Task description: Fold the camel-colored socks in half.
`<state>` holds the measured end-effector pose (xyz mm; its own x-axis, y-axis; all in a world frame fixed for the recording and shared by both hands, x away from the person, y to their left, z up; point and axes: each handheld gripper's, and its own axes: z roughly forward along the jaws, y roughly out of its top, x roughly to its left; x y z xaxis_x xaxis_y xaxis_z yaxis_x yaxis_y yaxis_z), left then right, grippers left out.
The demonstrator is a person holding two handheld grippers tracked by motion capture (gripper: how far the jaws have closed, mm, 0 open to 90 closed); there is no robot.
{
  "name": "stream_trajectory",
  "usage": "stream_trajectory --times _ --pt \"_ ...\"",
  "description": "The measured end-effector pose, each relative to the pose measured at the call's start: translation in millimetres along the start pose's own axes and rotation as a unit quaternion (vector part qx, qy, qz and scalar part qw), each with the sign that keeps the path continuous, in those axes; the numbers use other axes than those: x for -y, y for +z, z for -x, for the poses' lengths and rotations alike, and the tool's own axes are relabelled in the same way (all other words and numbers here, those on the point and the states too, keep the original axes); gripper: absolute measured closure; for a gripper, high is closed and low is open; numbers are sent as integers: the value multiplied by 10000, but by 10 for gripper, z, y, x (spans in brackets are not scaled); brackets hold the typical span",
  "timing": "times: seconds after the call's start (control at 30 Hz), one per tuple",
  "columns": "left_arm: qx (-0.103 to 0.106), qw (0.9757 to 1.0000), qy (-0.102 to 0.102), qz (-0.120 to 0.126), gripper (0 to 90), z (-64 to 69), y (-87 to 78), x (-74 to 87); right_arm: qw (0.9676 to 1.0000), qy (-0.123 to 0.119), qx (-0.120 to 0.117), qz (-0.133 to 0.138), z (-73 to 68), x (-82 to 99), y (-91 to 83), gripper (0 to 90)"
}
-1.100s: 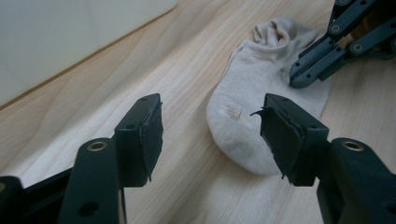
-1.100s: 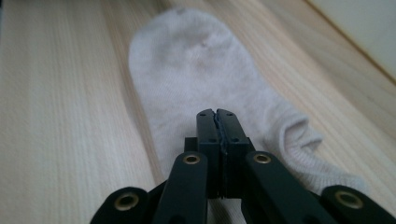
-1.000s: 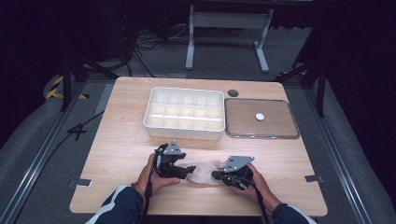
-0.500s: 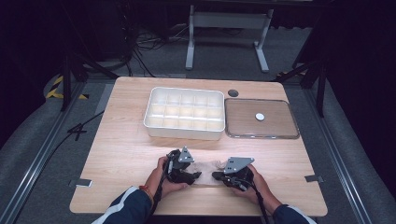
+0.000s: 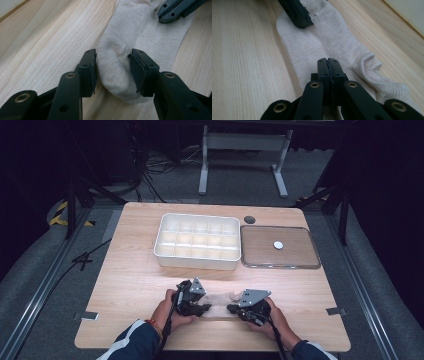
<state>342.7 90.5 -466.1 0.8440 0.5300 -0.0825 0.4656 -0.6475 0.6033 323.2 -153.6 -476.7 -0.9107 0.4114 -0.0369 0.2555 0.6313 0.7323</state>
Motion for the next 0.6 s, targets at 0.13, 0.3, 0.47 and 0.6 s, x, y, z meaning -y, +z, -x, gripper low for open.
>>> stream_trajectory --times 0.13,0.3,0.47,0.6 --pt "87 10000 22 -18 646 1 -10 5 10000 -1 50 -31 -17 -11 4 899" --pt "245 9997 26 62 761 0 0 16 9999 -31 93 23 -43 -70 -5 895" --pt "335 9994 -6 94 784 -11 7 18 9997 -104 115 177 -69 -169 43 896" --pt "308 9995 26 77 793 -8 -2 14 9998 -127 132 5 -68 -172 175 897"
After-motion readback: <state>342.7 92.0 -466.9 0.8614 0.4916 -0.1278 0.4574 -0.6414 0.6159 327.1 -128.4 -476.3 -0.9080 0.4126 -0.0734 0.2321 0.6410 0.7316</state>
